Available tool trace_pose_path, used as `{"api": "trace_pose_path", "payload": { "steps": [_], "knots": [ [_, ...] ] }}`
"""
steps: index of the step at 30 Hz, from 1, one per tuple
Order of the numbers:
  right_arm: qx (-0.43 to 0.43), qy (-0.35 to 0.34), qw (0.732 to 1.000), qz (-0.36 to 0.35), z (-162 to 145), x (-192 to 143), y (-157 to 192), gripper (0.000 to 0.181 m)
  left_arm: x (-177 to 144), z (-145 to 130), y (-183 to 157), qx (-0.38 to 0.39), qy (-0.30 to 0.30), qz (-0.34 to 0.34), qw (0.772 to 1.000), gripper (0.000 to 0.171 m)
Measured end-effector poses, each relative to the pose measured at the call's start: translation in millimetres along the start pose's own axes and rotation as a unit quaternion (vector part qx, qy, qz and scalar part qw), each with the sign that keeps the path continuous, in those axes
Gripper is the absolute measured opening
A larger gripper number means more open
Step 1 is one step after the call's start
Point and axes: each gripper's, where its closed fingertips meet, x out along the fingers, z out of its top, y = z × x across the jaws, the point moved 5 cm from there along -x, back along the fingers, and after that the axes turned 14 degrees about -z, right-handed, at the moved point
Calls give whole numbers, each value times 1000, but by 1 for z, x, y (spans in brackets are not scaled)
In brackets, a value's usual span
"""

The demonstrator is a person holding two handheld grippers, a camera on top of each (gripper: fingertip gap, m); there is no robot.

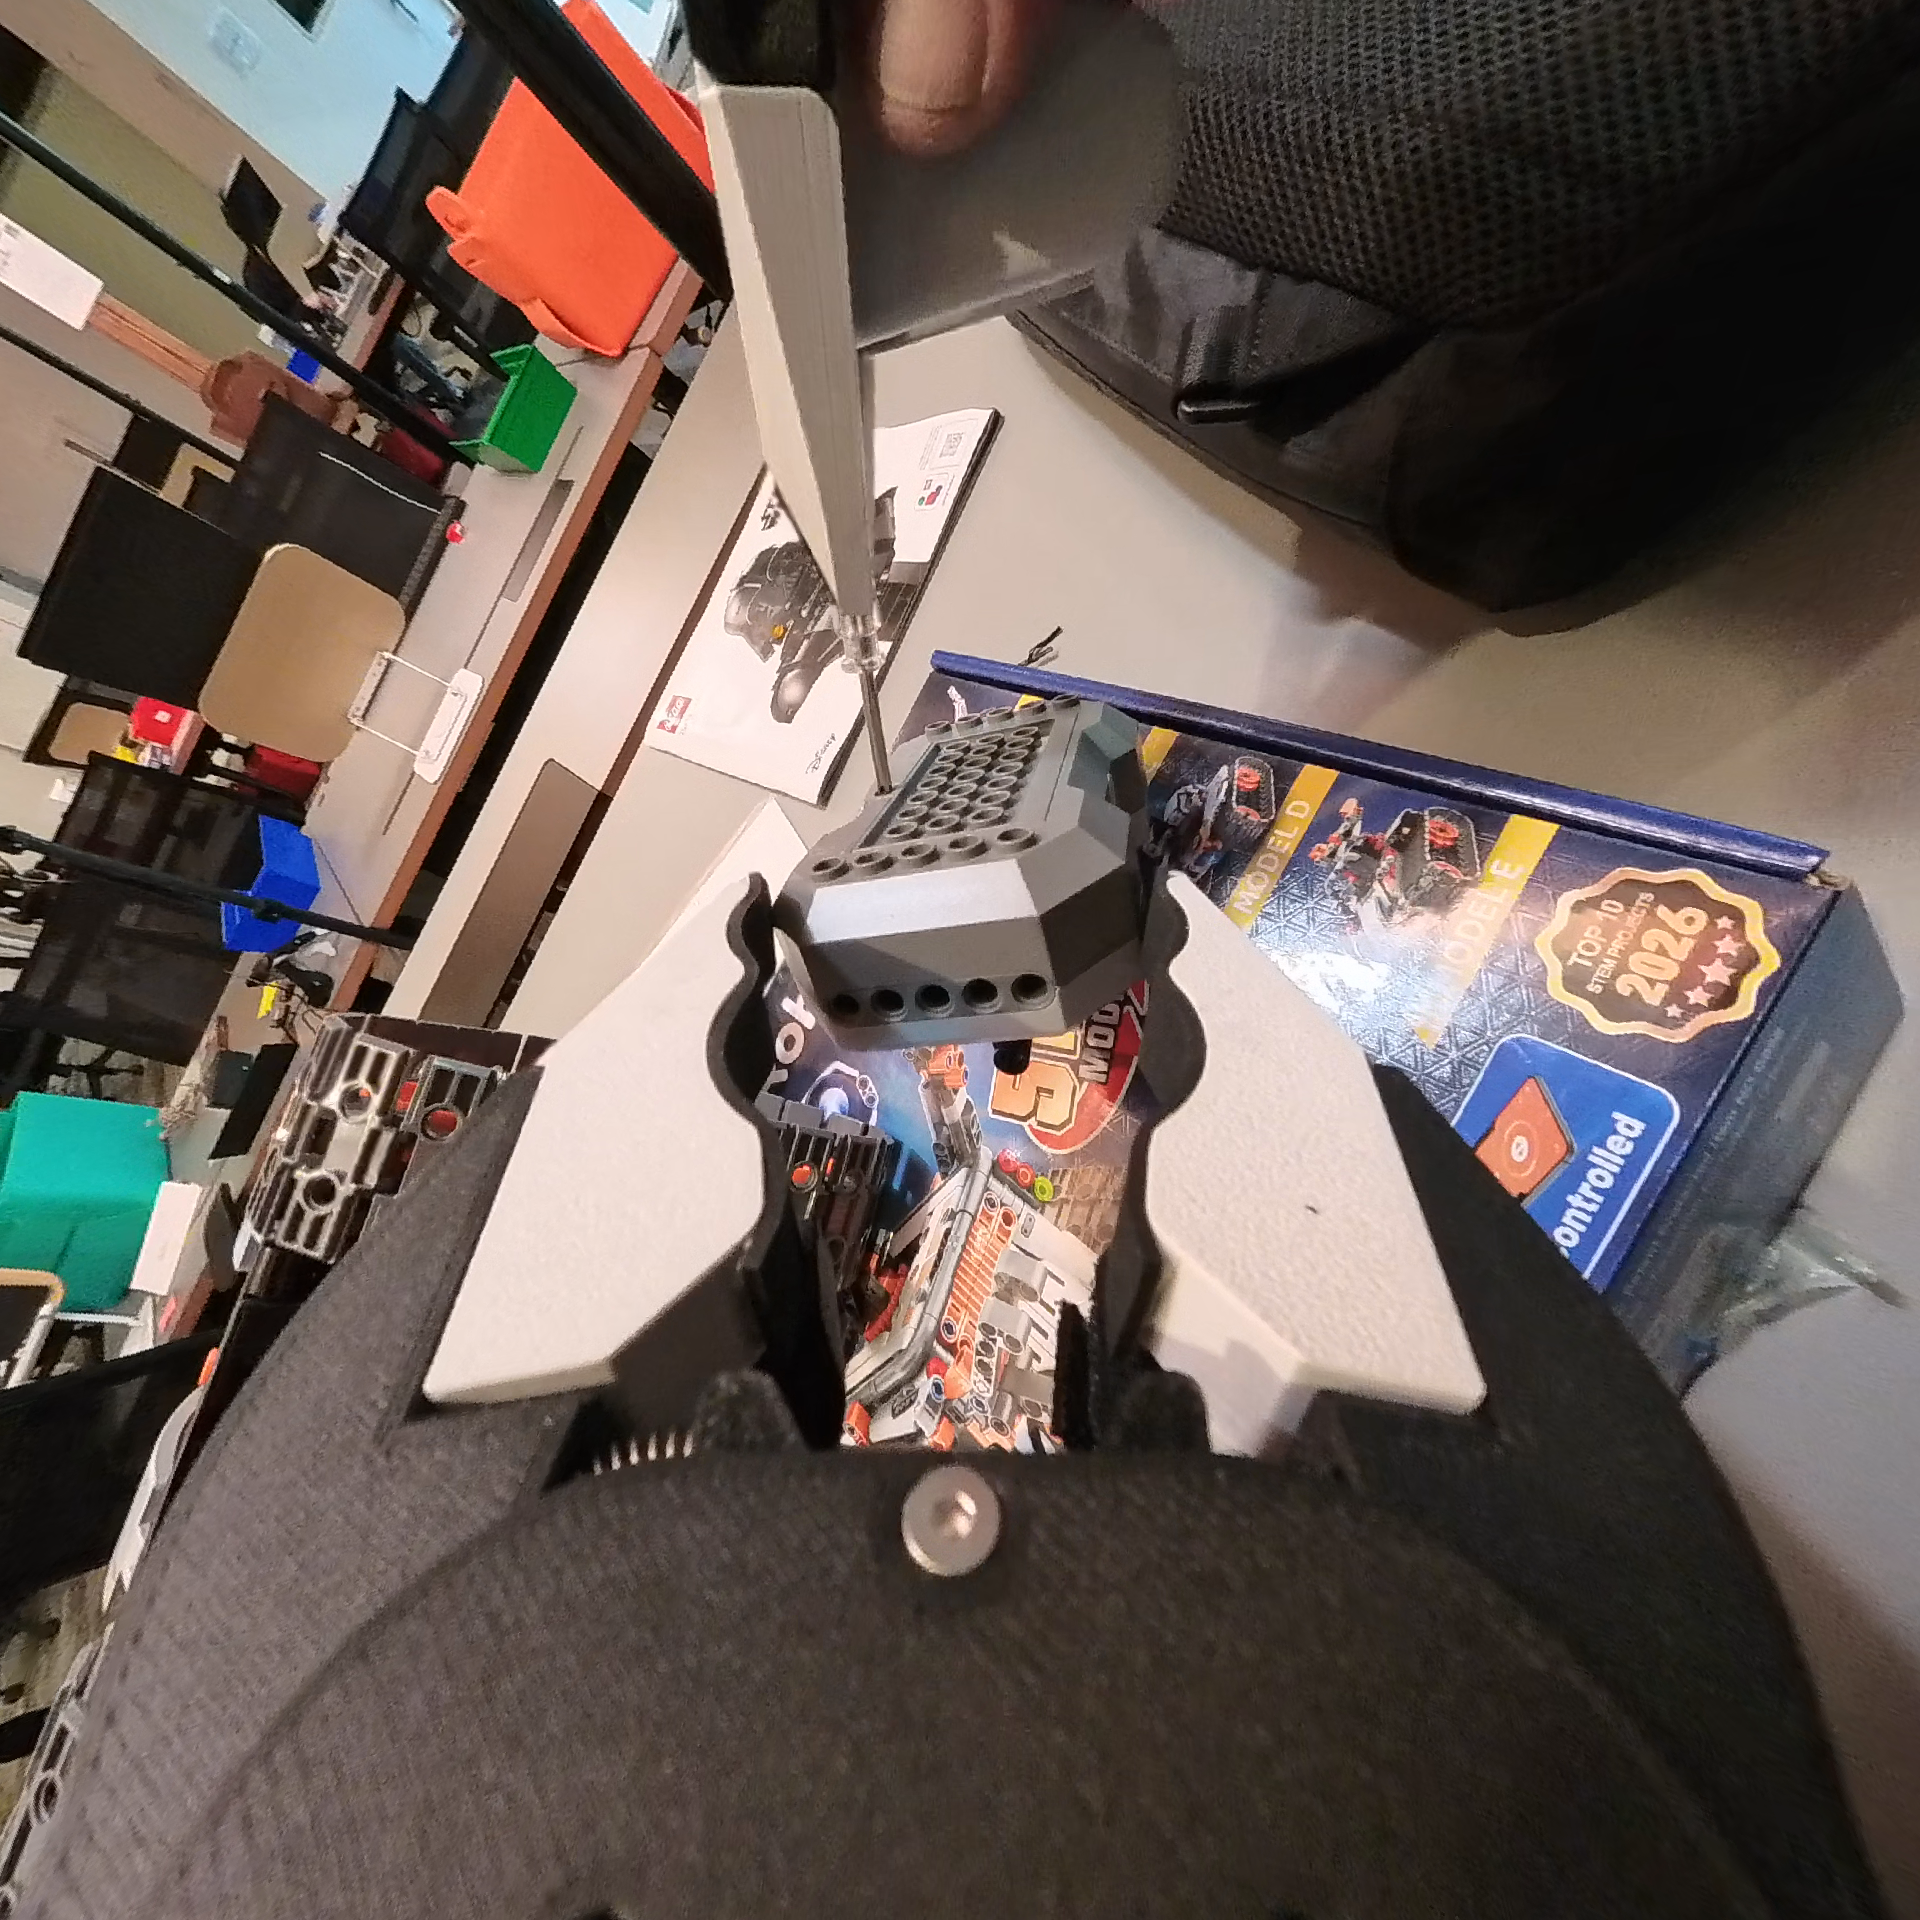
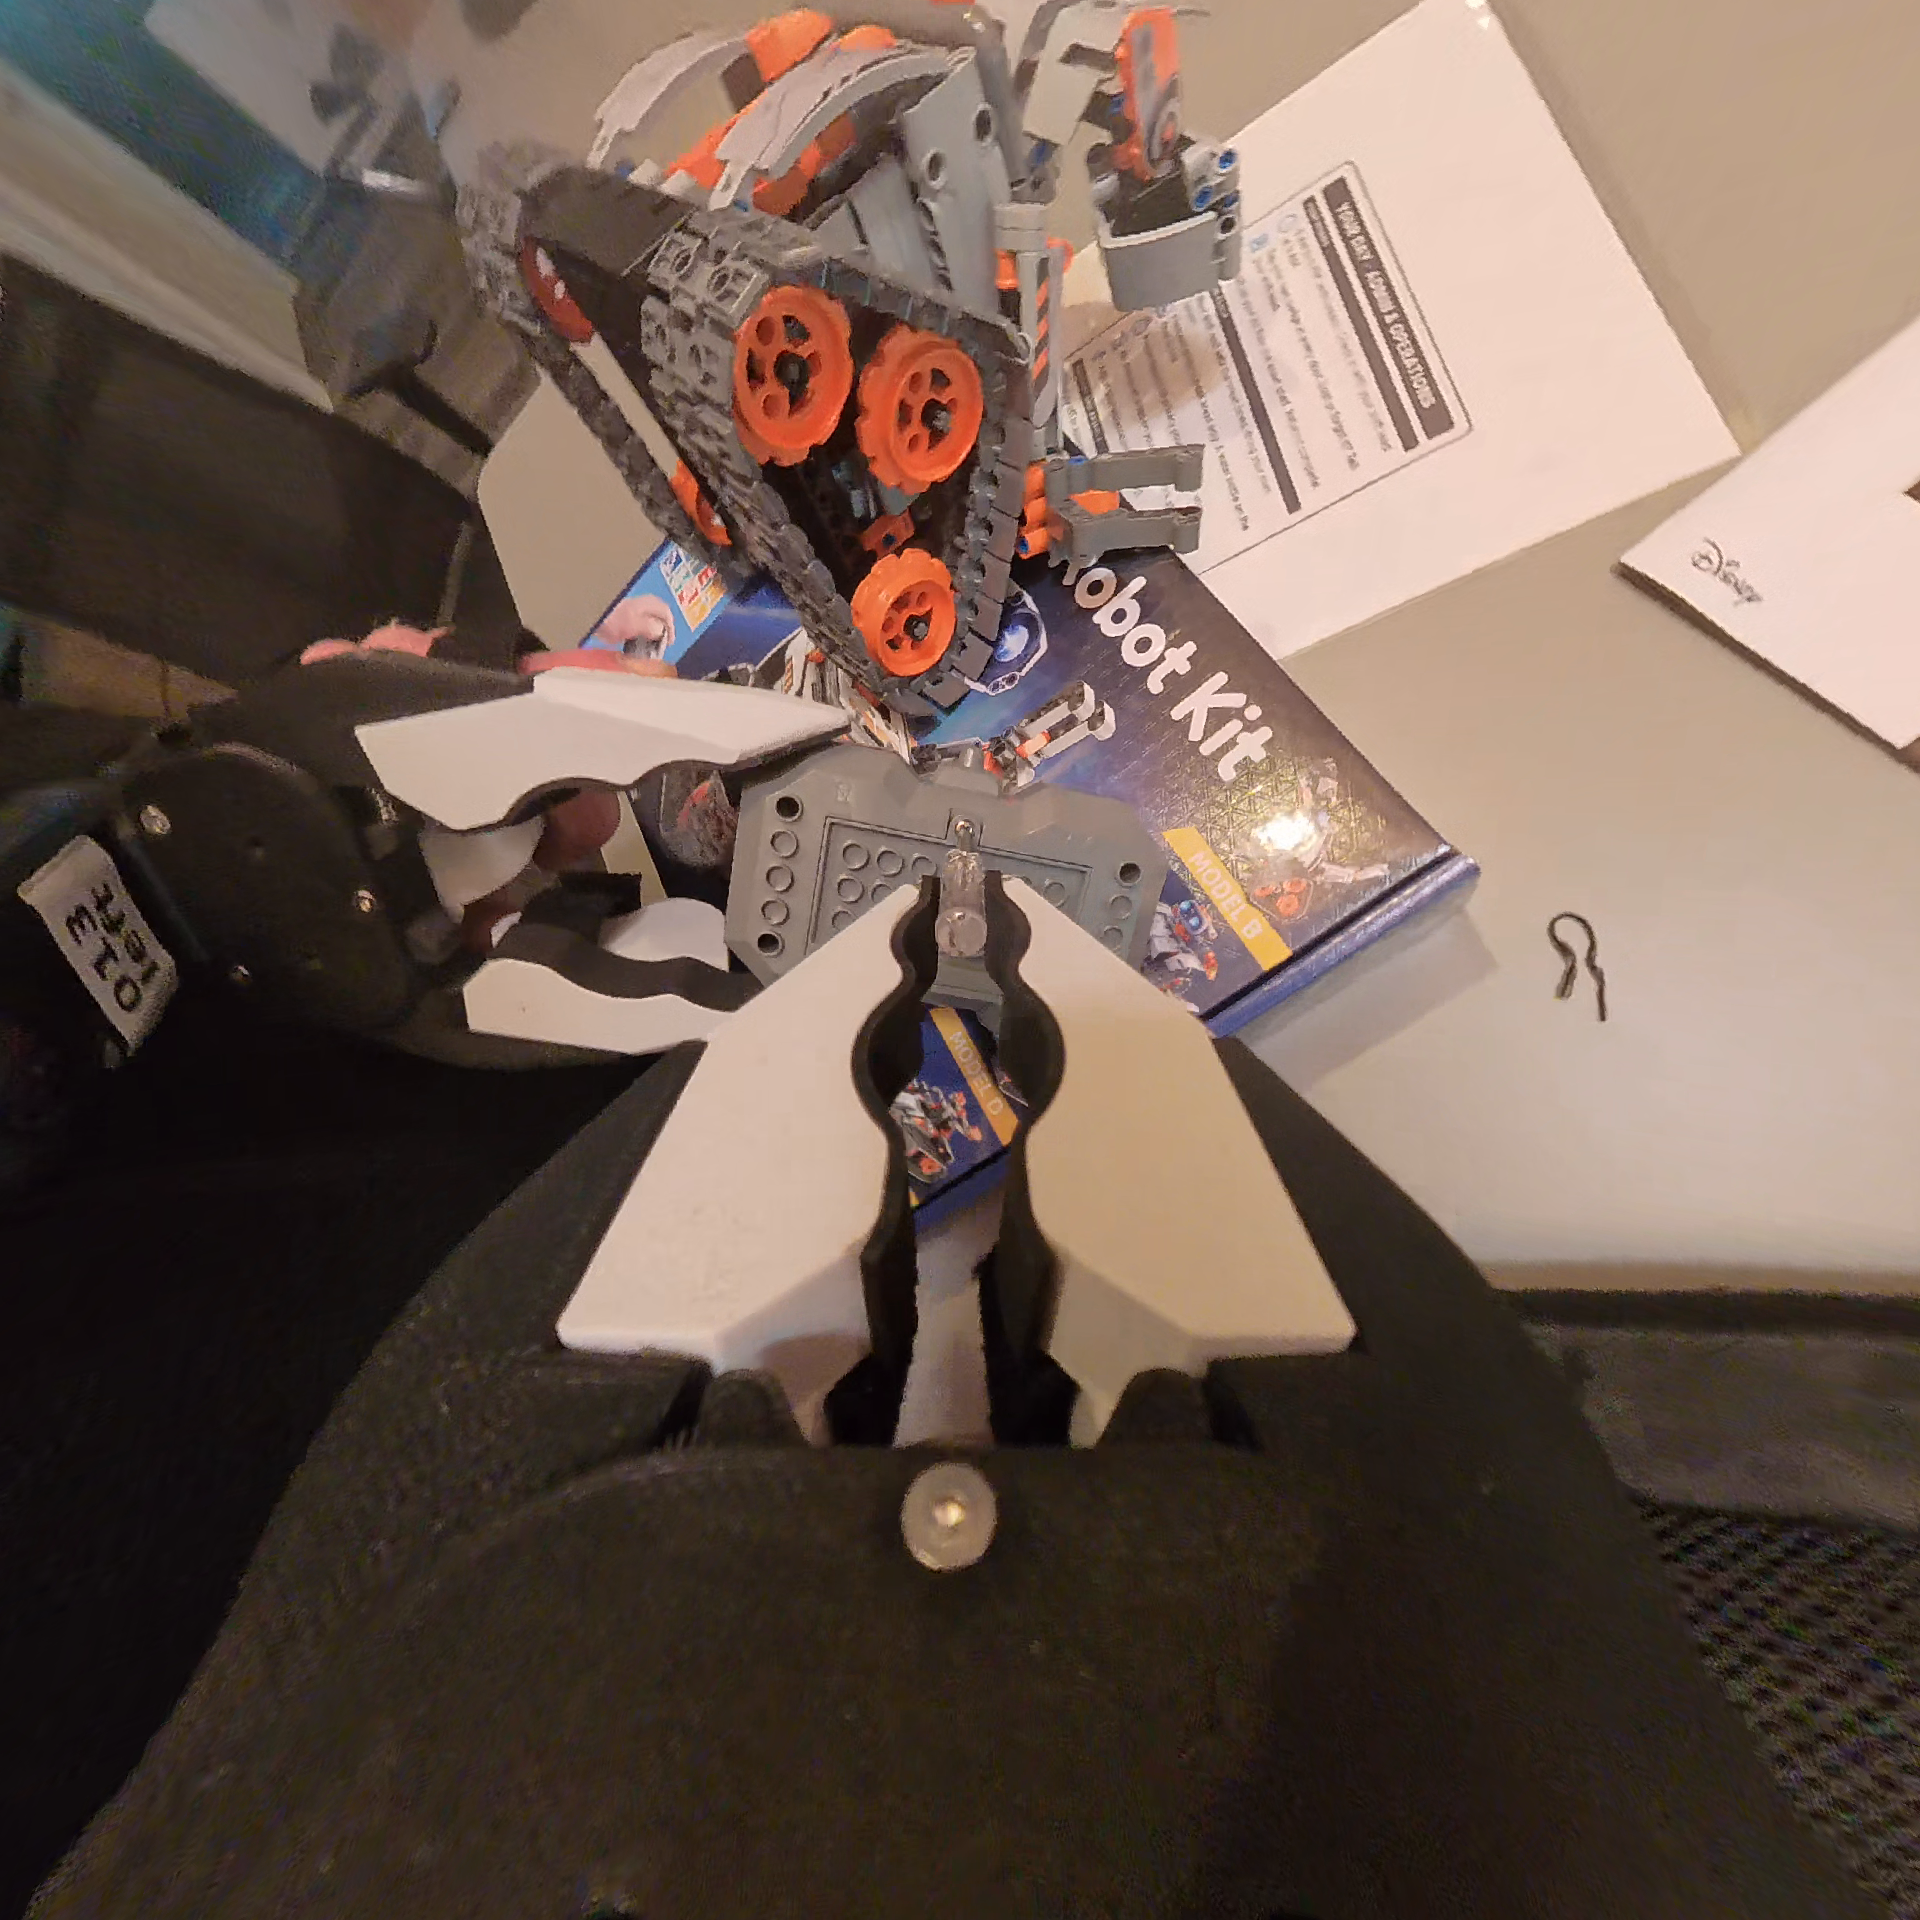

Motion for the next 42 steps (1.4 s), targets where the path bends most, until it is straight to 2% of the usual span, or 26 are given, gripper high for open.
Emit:
{"api": "trace_pose_path", "payload": {
  "steps": [7,12,13,17,21,24,29,32,37,42],
  "knots": [
    [168,-40,985,-8,-11,2,4,5,-1,-4,2,2,-4,9,1000,68],
    [188,-85,978,22,-7,-10,6,6,-5,-10,4,-21,-25,3,999,68],
    [175,-102,979,21,-3,-15,6,6,-6,-13,5,-34,-31,0,999,69],
    [62,-89,993,-53,-2,-15,-2,5,-10,-25,7,-96,-53,-15,994,69],
    [12,-83,993,-78,0,-4,-5,5,-8,-42,-1,-158,-49,-38,985,68],
    [-11,-78,993,-87,-2,7,-6,5,-11,-43,-3,-157,-47,-36,986,67],
    [-106,-88,984,-113,-1,18,-3,6,-16,-45,-3,-164,-49,-56,984,67],
    [-114,-68,986,-105,-2,31,-6,6,-18,-48,-6,-158,-40,-68,984,74],
    [-105,-38,990,-88,-7,55,-17,5,-22,-51,-7,-161,-41,-64,984,72],
    [-143,-11,985,-98,-18,66,-21,6,-31,-49,-9,-169,-53,-65,982,73]
  ]
}}
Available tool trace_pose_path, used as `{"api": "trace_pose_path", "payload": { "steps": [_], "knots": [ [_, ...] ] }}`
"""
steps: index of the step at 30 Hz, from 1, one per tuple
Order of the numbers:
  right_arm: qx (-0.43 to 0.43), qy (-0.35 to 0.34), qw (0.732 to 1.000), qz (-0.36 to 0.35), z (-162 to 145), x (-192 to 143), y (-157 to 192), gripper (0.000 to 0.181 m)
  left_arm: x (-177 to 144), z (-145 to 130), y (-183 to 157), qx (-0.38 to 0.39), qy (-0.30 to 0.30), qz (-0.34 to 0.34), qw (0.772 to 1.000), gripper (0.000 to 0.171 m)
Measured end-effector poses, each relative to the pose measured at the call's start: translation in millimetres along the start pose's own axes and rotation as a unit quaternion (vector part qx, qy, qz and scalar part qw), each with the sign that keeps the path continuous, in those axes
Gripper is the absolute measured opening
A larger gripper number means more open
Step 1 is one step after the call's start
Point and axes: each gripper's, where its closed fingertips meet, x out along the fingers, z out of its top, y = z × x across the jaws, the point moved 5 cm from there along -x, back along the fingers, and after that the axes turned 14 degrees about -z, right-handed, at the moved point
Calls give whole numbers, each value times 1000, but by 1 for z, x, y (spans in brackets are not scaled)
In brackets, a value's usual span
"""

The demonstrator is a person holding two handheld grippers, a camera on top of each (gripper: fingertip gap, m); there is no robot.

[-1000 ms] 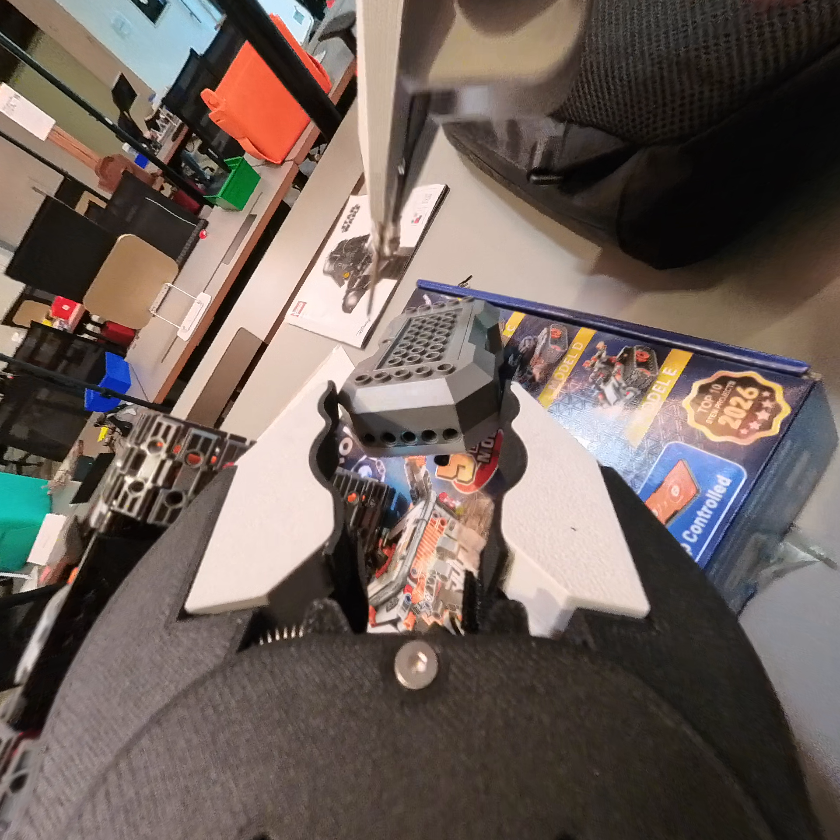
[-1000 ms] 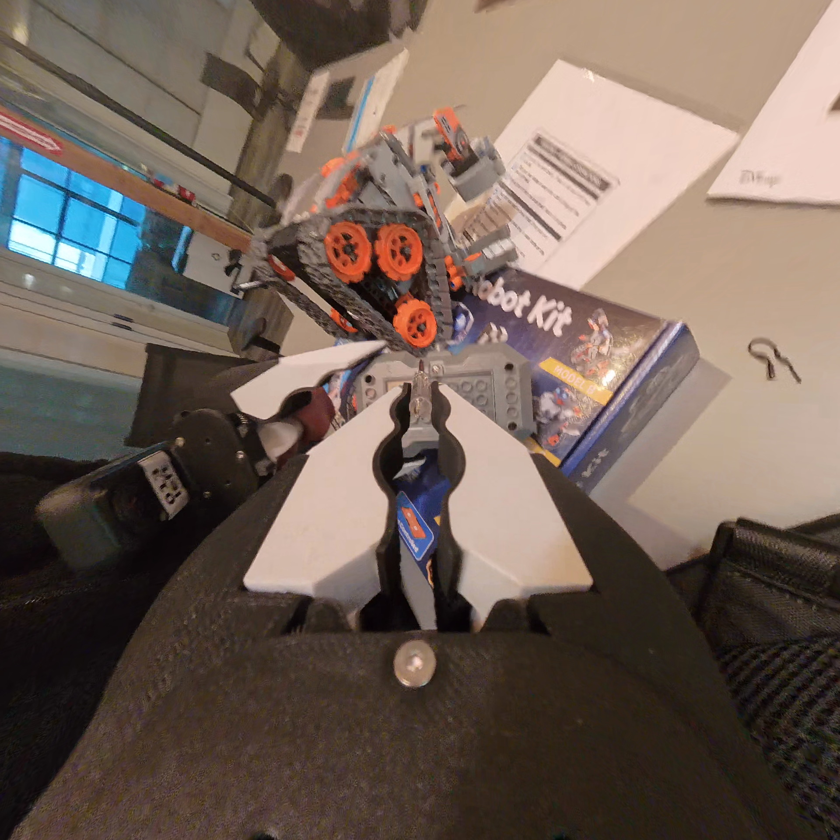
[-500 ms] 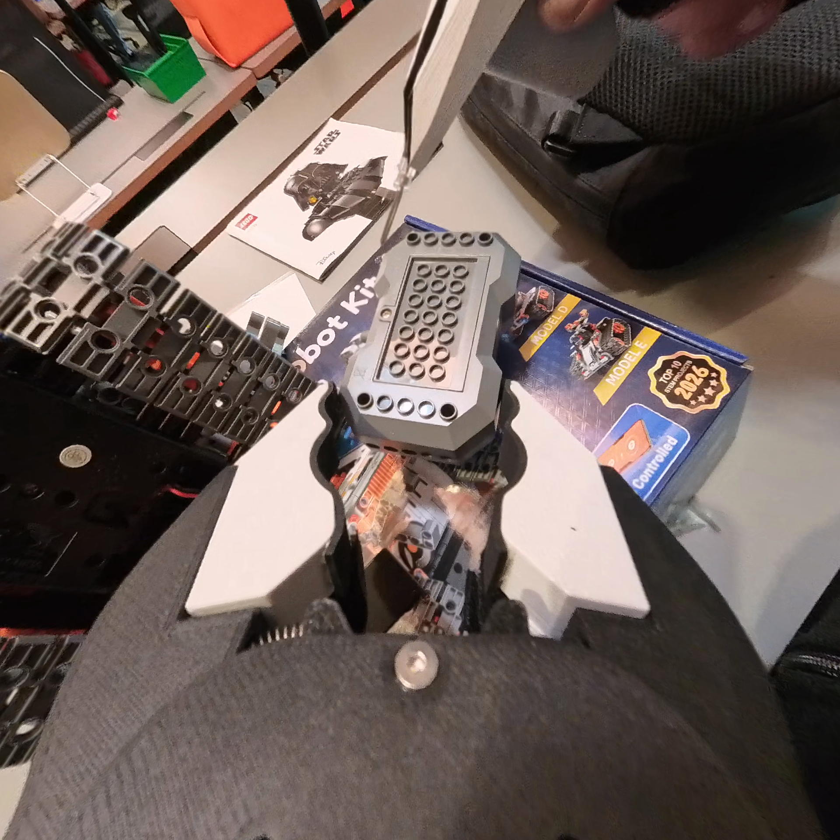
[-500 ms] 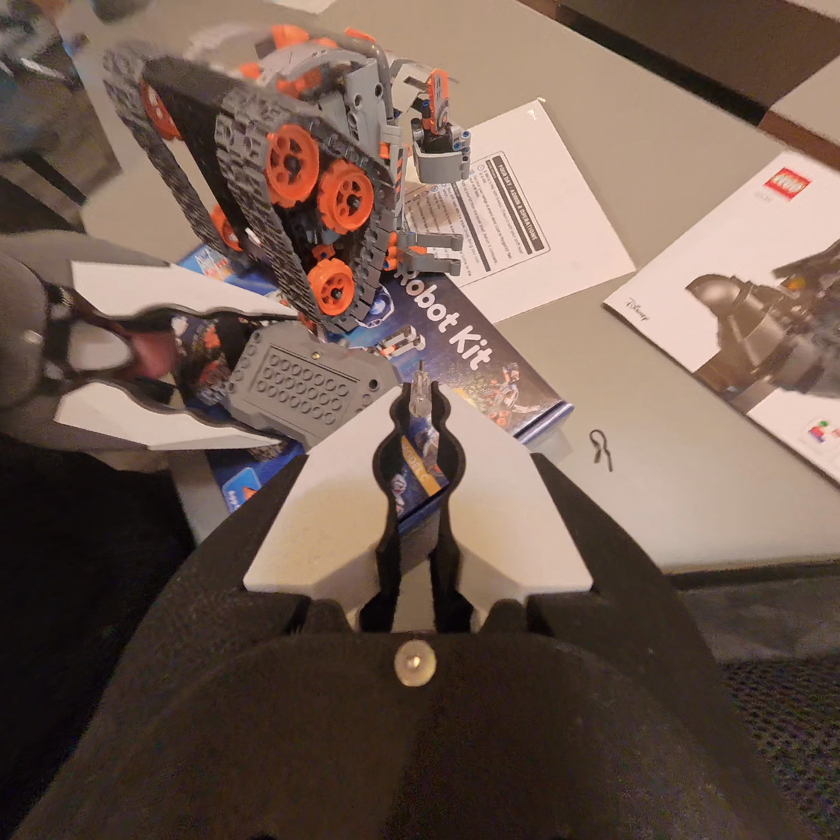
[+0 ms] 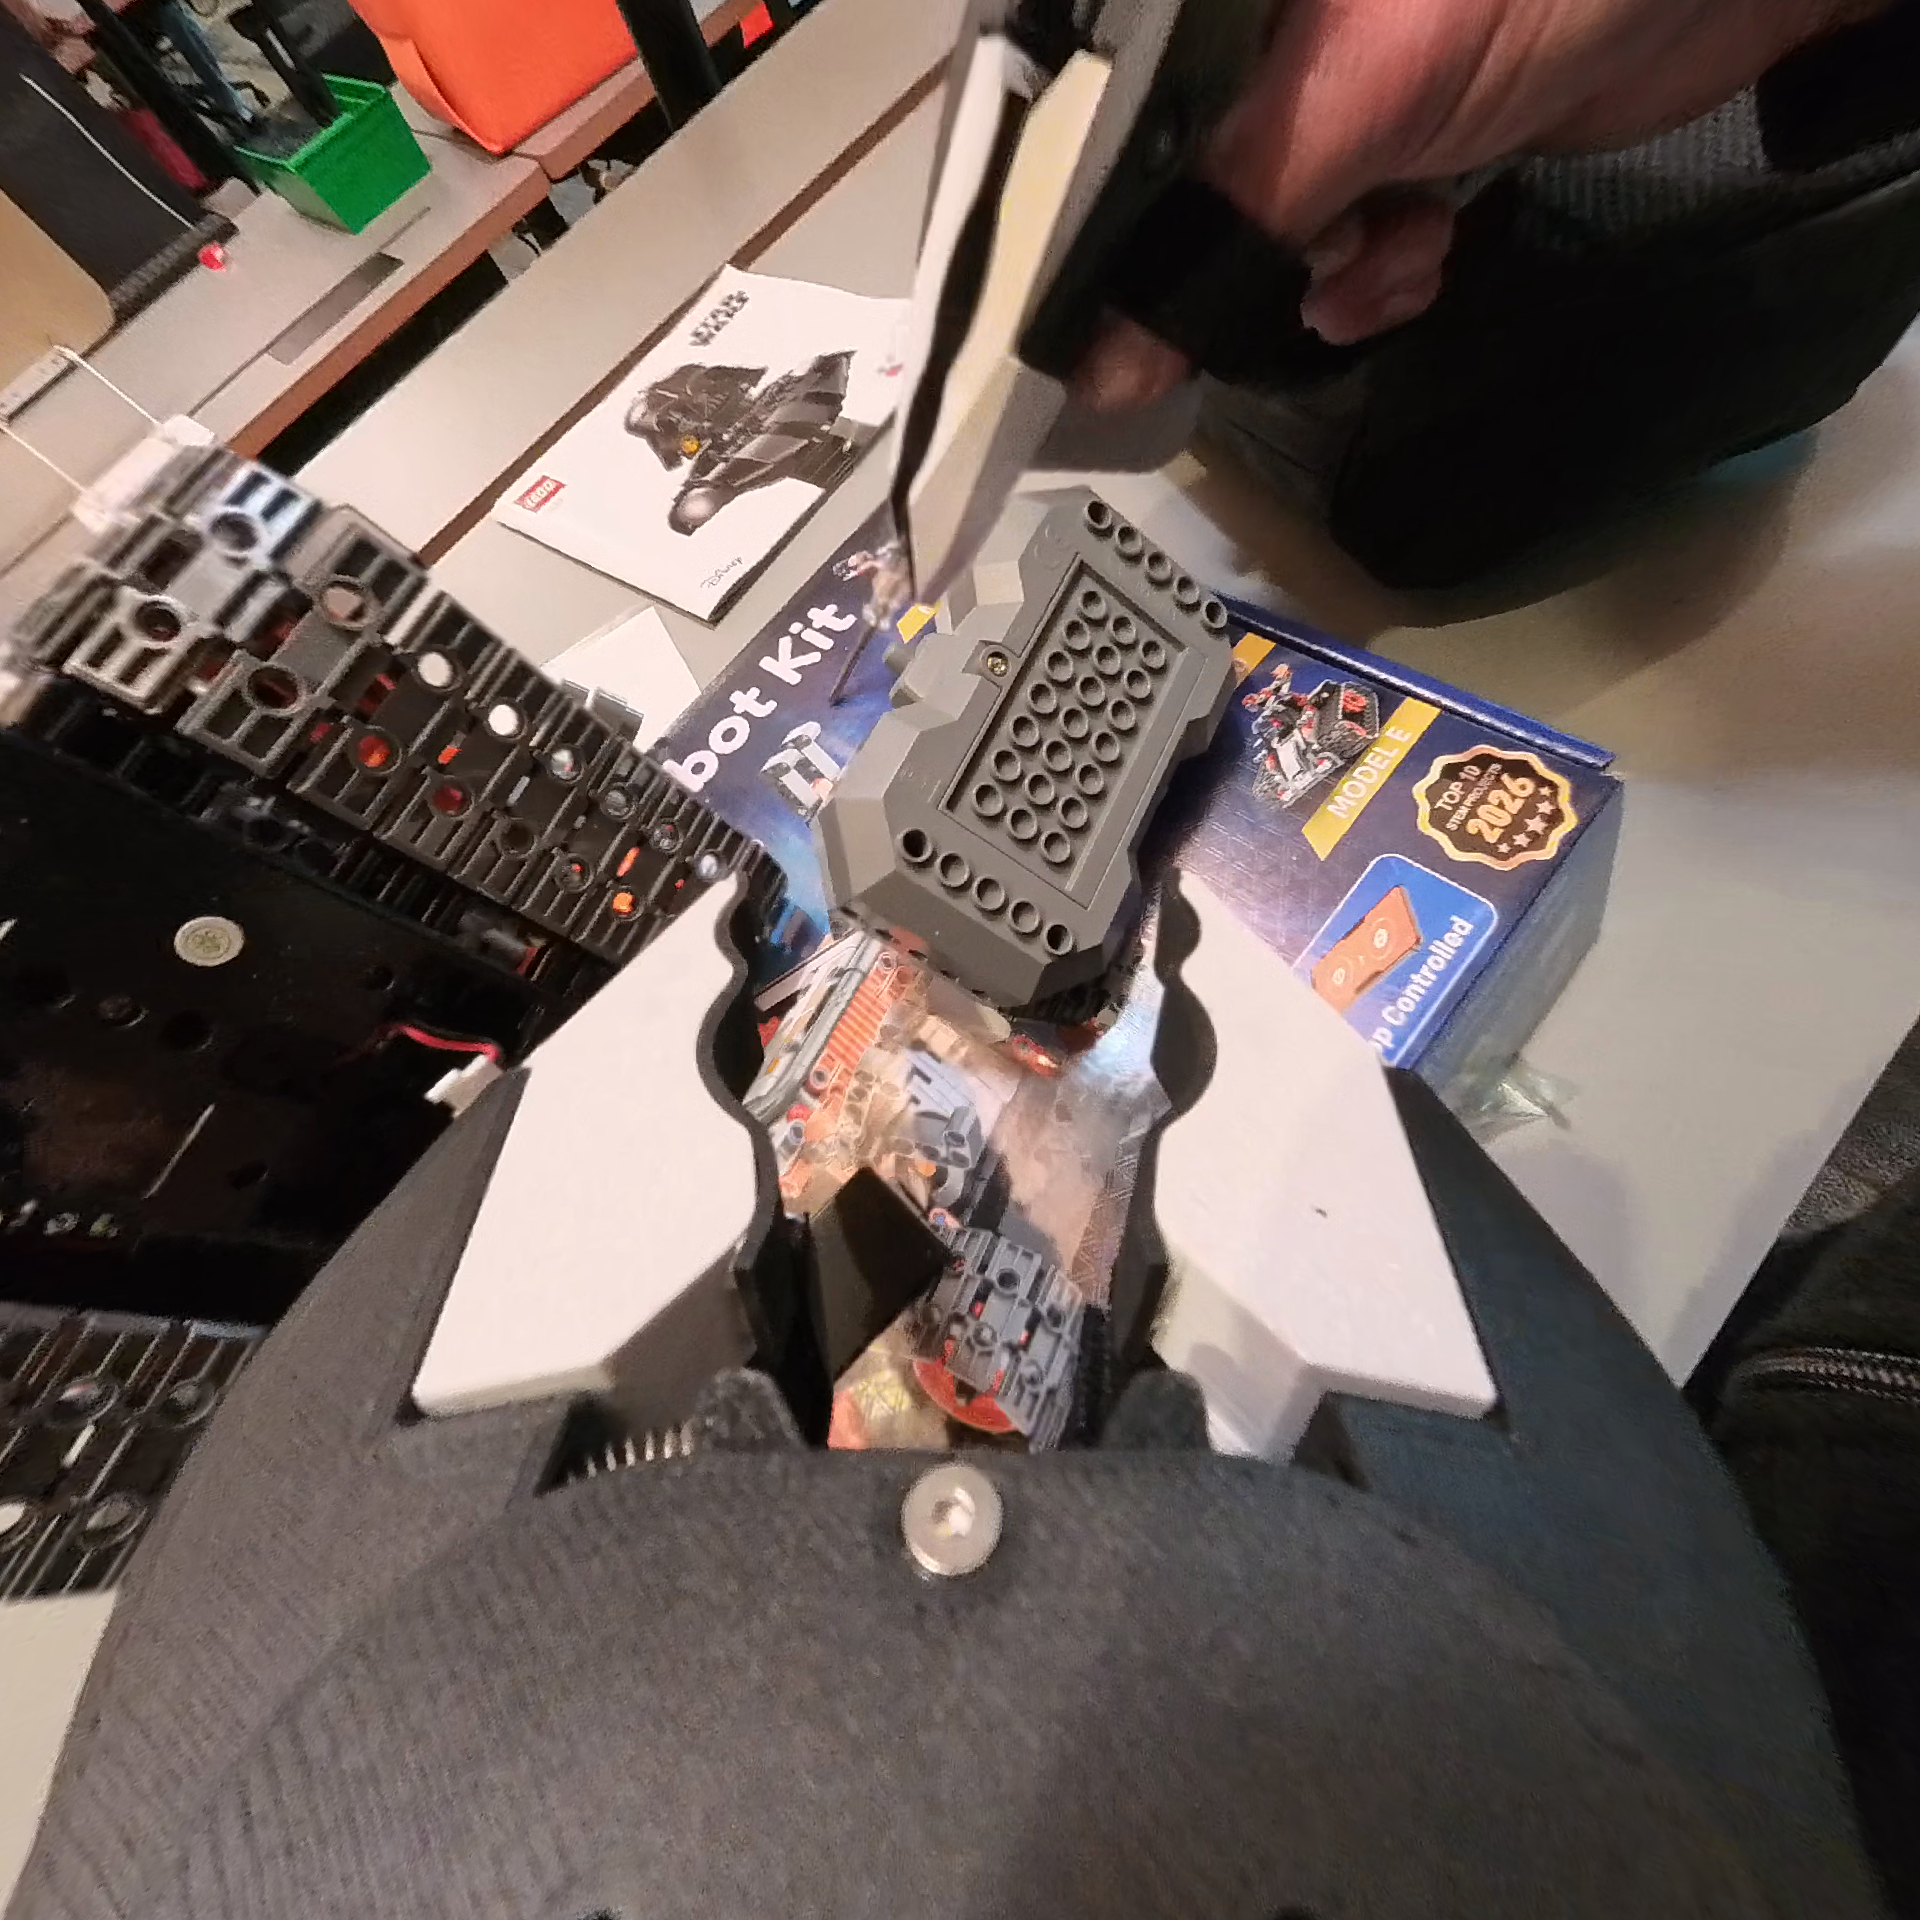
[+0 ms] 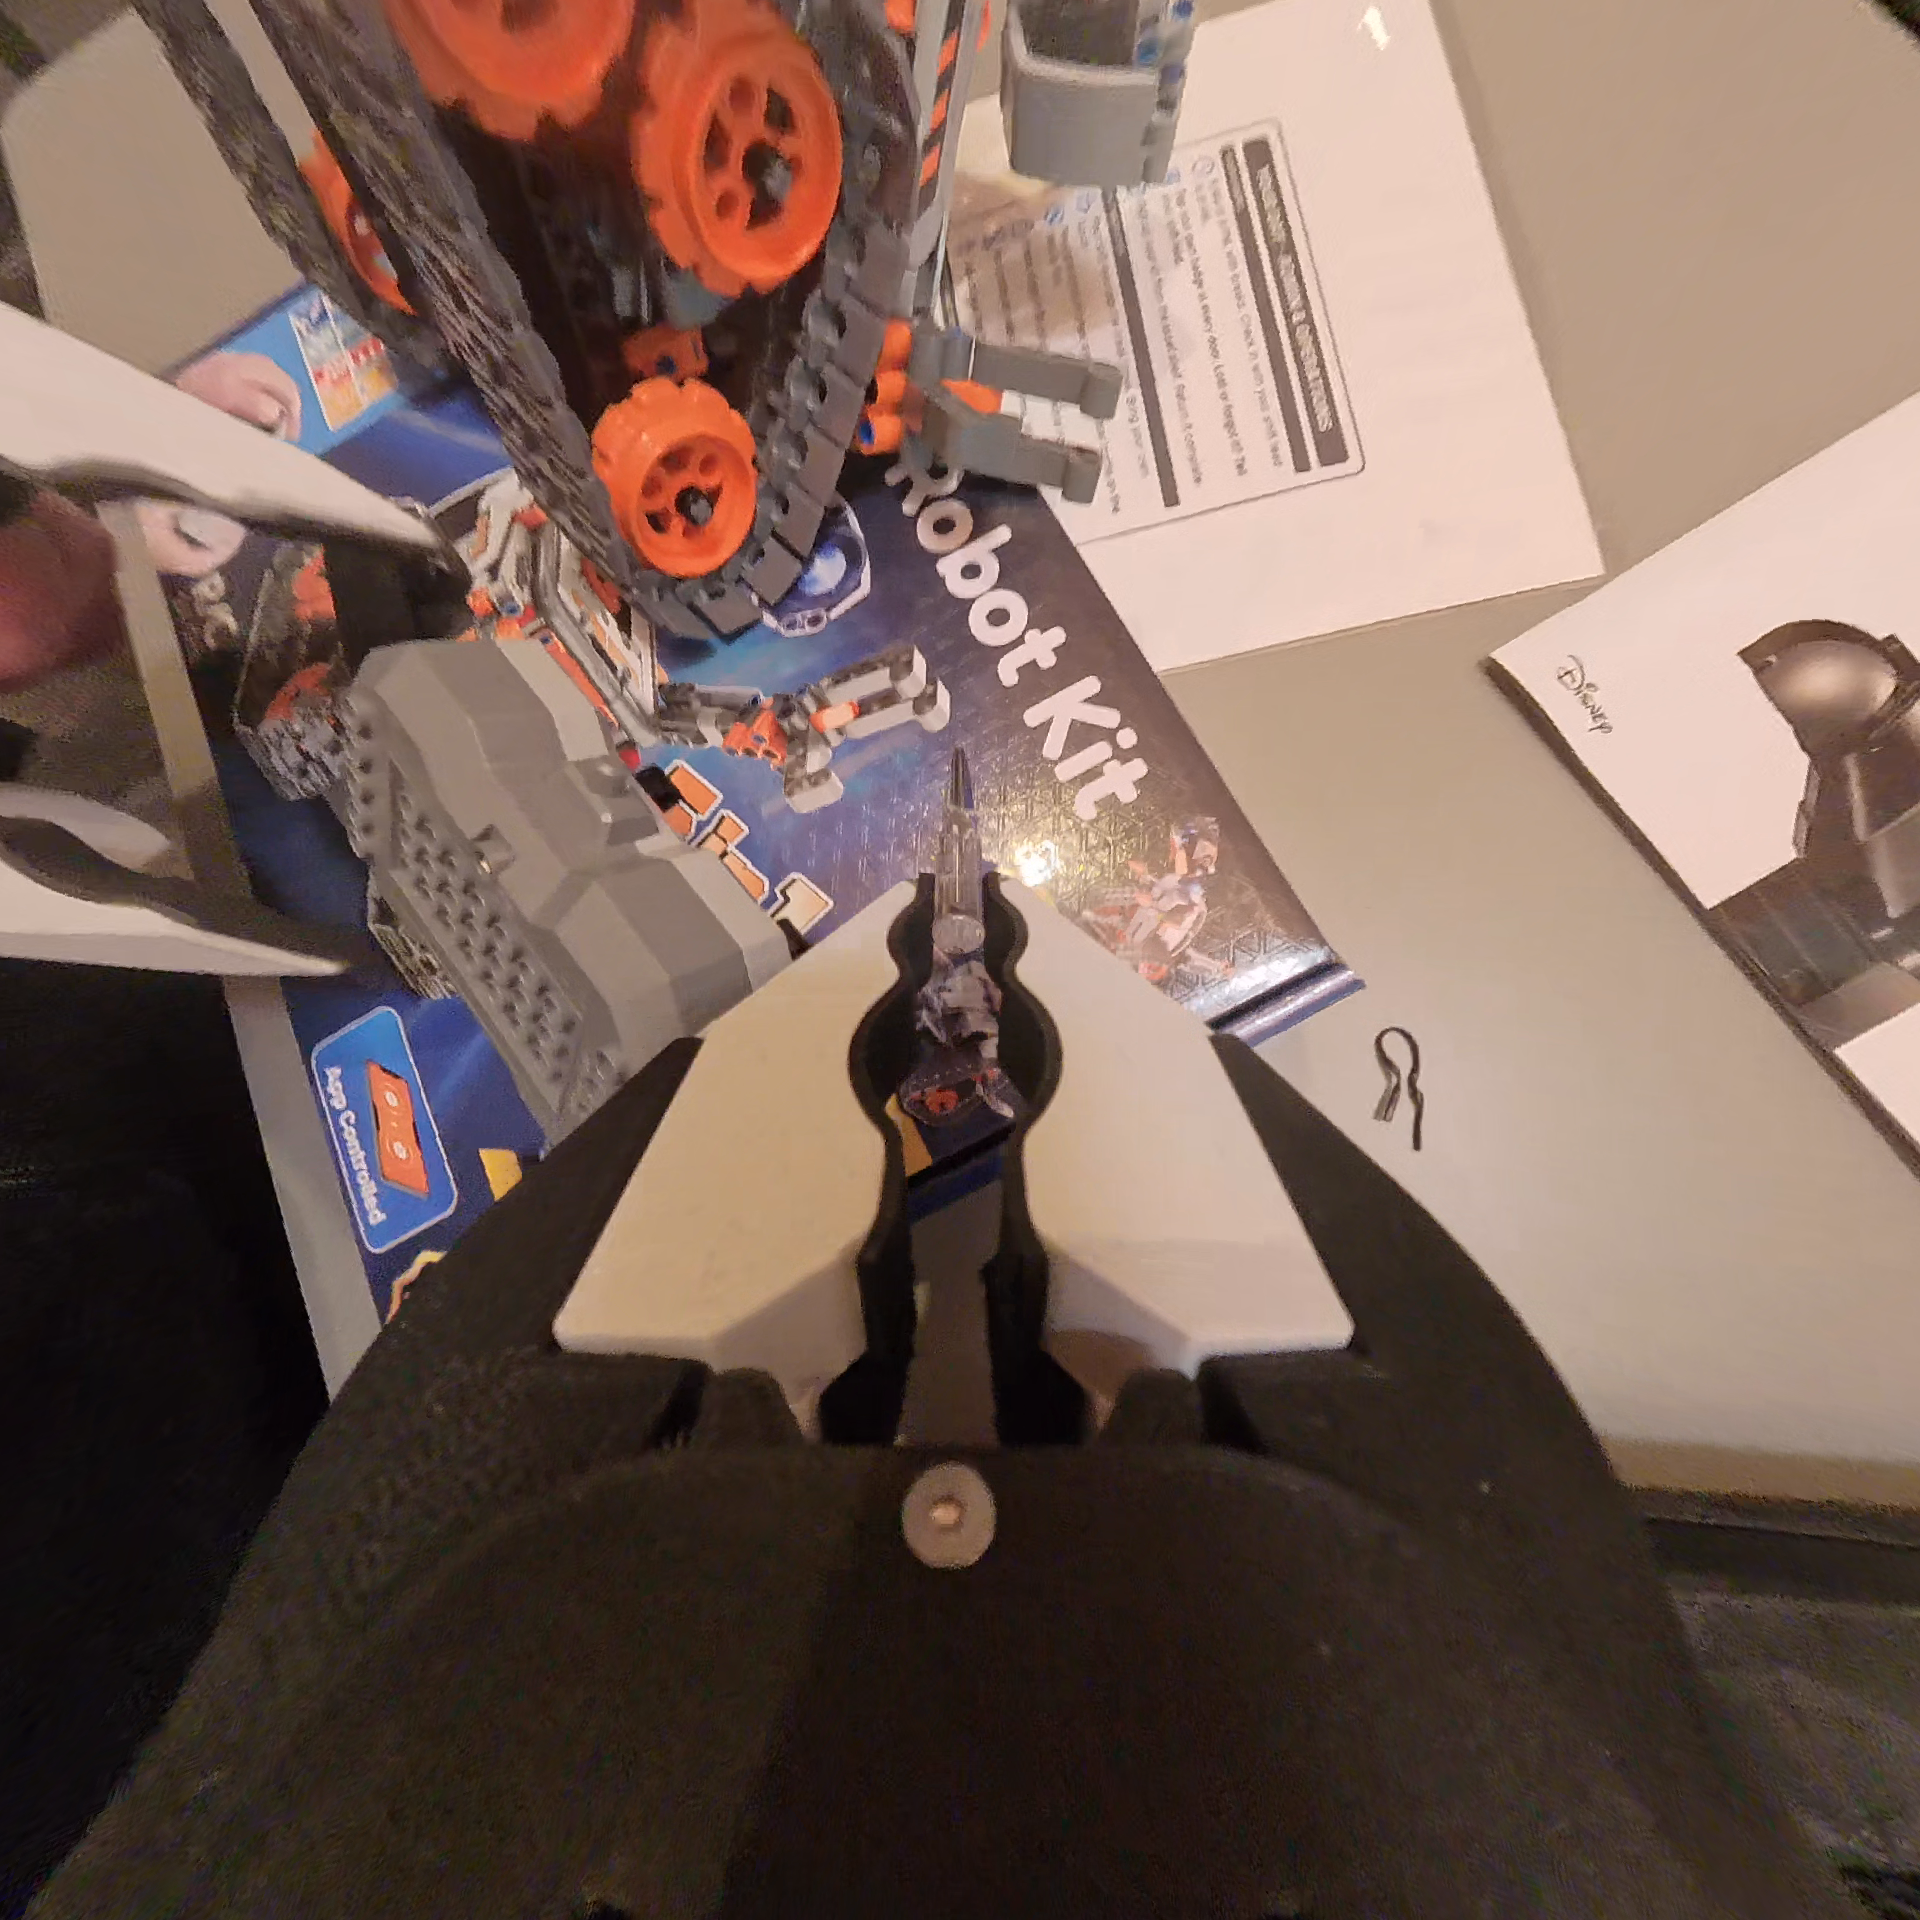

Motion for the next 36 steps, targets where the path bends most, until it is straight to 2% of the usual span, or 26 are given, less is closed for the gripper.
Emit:
{"api": "trace_pose_path", "payload": {
  "steps": [3,6,9,12,15,18,21,23,25,31,36],
  "knots": [
    [-11,10,1000,15,-1,1,4,13,-12,1,4,-7,-8,7,1000,75],
    [-17,22,999,31,-2,-2,2,27,-38,9,16,-21,-32,26,999,74],
    [-11,16,999,37,1,-13,-7,37,-79,21,38,-33,-59,69,995,71],
    [12,-1,999,43,13,-28,-23,38,-129,27,72,-61,-80,132,986,69],
    [58,-32,994,83,40,-38,-32,49,-164,14,111,-120,-67,160,978,68],
    [158,-75,969,176,79,-38,-31,55,-177,3,143,-220,-122,135,958,62],
    [212,-59,947,234,104,-17,-22,62,-164,-13,171,-319,-140,60,936,62],
    [226,-20,941,250,109,7,-16,80,-146,-28,185,-380,-127,-3,916,70],
    [260,2,922,286,117,25,-8,90,-133,-35,196,-418,-138,-47,897,65],
    [268,21,918,293,142,63,12,86,-98,-34,208,-452,-123,-199,861,69],
    [281,51,905,316,152,80,19,79,-78,-39,206,-469,-104,-287,829,70]
  ]
}}
